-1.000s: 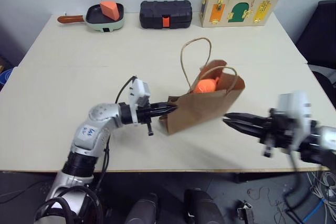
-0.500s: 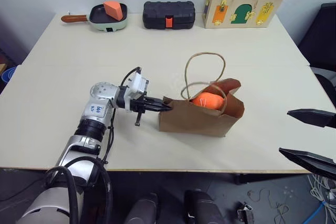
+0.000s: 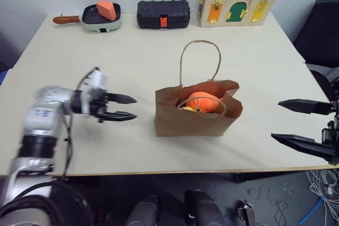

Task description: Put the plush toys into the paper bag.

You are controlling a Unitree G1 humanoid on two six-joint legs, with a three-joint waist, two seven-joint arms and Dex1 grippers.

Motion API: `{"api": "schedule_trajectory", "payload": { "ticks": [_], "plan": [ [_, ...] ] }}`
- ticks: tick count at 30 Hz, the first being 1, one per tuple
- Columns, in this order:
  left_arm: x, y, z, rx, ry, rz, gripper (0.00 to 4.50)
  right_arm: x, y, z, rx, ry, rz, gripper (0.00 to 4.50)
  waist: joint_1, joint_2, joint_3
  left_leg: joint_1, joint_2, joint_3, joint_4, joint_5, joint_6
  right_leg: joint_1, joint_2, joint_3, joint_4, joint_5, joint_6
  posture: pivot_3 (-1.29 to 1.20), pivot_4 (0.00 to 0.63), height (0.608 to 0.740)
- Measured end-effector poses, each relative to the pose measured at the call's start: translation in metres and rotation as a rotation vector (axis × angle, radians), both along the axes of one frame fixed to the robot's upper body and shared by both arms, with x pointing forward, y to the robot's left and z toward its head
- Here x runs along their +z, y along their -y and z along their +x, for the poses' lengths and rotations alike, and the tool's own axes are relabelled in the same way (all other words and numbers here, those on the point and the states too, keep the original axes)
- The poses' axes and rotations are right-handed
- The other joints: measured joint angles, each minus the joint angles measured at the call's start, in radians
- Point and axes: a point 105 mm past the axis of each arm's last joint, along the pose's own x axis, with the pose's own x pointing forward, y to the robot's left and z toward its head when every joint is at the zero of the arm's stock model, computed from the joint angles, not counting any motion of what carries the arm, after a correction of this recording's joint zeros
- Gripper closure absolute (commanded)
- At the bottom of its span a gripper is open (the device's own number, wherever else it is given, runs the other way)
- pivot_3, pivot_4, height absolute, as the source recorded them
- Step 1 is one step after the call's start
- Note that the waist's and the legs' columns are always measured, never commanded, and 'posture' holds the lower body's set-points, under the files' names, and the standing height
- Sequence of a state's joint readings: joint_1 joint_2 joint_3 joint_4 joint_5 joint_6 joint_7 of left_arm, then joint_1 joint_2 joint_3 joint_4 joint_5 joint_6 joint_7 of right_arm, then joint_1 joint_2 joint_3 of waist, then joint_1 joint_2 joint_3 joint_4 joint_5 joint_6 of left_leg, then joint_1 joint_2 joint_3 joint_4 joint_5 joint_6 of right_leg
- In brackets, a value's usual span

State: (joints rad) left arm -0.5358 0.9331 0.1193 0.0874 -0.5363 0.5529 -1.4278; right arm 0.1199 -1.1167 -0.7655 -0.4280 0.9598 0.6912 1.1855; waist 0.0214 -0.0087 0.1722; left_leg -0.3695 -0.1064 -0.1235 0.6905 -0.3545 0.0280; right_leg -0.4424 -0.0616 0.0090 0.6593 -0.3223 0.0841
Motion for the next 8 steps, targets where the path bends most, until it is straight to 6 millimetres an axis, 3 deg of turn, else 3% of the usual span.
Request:
{"api": "schedule_trajectory", "payload": {
  "ticks": [2, 8],
  "plan": [
    [0.019, -0.011, -0.017, 0.040, -0.027, -0.012, 0.06, 0.001, 0.005, 0.006, 0.011, -0.001, 0.004, 0.00, 0.003, 0.001, 0.000, 0.000, 0.000, 0.000, 0.000, 0.000, 0.000, 0.000, 0.000, 0.000, -0.001, 0.000, 0.000, 0.00, 0.150, 0.740],
    [0.055, -0.023, -0.051, 0.087, -0.020, -0.057, 0.06, 0.008, 0.017, 0.024, 0.045, 0.017, 0.004, 0.00, 0.012, 0.002, 0.001, 0.001, -0.001, -0.001, 0.000, 0.000, 0.000, 0.003, -0.001, -0.001, -0.003, 0.000, 0.000, 0.00, 0.150, 0.740]
  ]
}}
